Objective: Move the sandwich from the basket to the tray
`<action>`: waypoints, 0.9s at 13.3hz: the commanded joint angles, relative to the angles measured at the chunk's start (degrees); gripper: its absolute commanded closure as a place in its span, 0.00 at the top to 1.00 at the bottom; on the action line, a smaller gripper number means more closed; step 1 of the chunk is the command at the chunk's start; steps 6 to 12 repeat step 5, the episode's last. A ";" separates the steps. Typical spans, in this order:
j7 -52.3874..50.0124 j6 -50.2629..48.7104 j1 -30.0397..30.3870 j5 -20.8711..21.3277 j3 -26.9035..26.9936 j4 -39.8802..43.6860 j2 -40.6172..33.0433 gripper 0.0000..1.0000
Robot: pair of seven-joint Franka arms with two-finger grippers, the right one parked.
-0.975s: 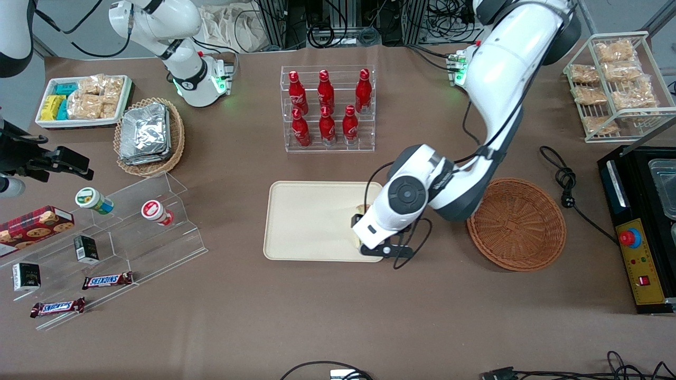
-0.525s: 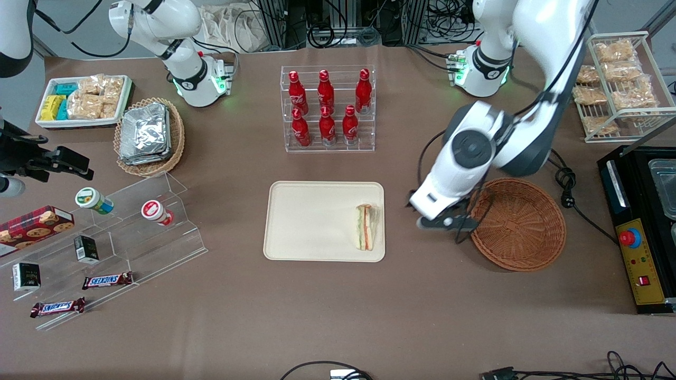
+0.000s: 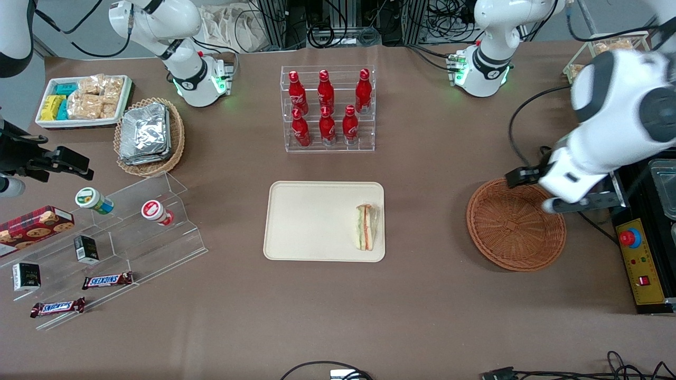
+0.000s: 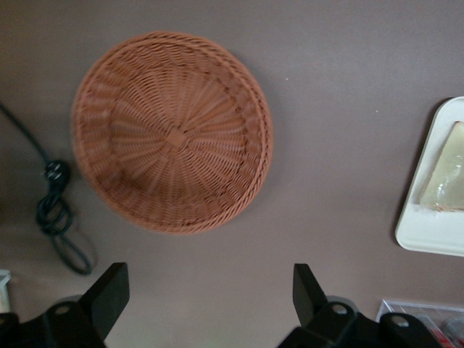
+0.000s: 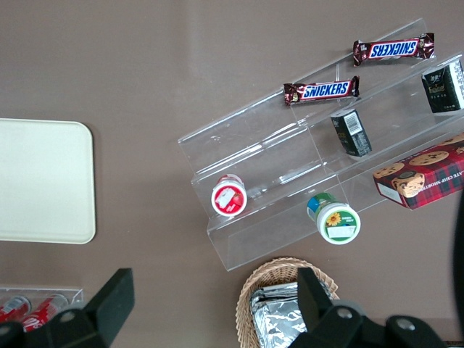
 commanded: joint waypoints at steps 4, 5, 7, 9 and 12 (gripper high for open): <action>-0.66 -5.89 3.18 -0.46 -0.60 12.72 6.53 1.00; -0.58 -5.89 3.27 -0.28 -0.60 13.00 6.98 1.00; -0.58 -5.89 3.27 -0.28 -0.60 13.00 6.98 1.00; -0.58 -5.89 3.27 -0.28 -0.60 13.00 6.98 1.00; -0.58 -5.89 3.27 -0.28 -0.60 13.00 6.98 1.00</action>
